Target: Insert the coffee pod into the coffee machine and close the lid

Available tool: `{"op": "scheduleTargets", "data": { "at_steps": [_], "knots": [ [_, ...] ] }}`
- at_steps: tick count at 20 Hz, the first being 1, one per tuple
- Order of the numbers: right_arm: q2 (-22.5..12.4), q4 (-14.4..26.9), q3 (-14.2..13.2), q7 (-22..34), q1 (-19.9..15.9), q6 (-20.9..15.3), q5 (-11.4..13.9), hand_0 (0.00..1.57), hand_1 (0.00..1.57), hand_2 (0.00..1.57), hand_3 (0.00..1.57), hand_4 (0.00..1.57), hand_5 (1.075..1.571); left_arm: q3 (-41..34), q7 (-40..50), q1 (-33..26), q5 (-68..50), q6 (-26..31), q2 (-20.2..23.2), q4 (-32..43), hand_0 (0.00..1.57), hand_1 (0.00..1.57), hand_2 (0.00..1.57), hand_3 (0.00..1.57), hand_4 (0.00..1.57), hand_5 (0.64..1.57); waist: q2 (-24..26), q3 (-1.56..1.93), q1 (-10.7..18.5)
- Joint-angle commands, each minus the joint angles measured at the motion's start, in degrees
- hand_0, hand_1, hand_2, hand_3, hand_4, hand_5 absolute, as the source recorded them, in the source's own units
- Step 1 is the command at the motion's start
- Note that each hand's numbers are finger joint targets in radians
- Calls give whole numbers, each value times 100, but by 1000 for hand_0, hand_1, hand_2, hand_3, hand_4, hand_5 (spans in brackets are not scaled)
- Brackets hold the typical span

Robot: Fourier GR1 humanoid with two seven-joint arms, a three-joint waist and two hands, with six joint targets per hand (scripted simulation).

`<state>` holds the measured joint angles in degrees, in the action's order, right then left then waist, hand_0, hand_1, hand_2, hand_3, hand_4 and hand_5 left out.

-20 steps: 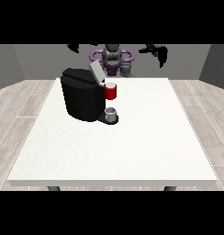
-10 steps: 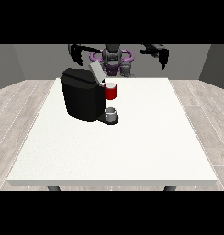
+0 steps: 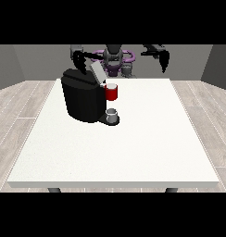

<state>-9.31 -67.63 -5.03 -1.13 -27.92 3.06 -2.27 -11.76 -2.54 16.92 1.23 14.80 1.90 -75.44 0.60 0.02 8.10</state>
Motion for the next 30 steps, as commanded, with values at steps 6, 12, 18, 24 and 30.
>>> {"op": "scheduleTargets", "data": {
  "at_steps": [6, 12, 18, 24, 30],
  "knots": [
    [-12, 586, 30, -121, -464, 67, 241, 0, 0, 0, 0, 0, 1571, 197, 343, -352, -255, -75, 116, -681, 0, 0, 0, 0, 0, 1571, -116, -1, -14],
    [77, 719, -11, -270, -821, 35, 249, 0, 0, 0, 0, 0, 1571, 31, -122, -198, -227, -302, 303, -447, 0, 0, 0, 0, 0, 1571, -440, -2, -147],
    [-67, 932, -16, -467, -1098, 232, 325, 0, 0, 0, 0, 0, 1571, 221, -158, -109, -161, -372, 215, -445, 0, 0, 0, 0, 0, 1571, -678, -1, -101],
    [129, 981, 115, -288, -905, 117, 419, 0, 0, 0, 0, 77, 1571, 252, 191, -484, -286, -303, 260, -587, 0, 0, 0, 0, 0, 1571, -221, -1, 12],
    [228, 1007, 308, -195, -1624, -19, 732, 0, 0, 0, 0, 0, 1571, 221, -2, 10, -153, -609, 302, -243, 0, 0, 0, 0, 192, 1571, -570, -2, -68]
  ]
}}
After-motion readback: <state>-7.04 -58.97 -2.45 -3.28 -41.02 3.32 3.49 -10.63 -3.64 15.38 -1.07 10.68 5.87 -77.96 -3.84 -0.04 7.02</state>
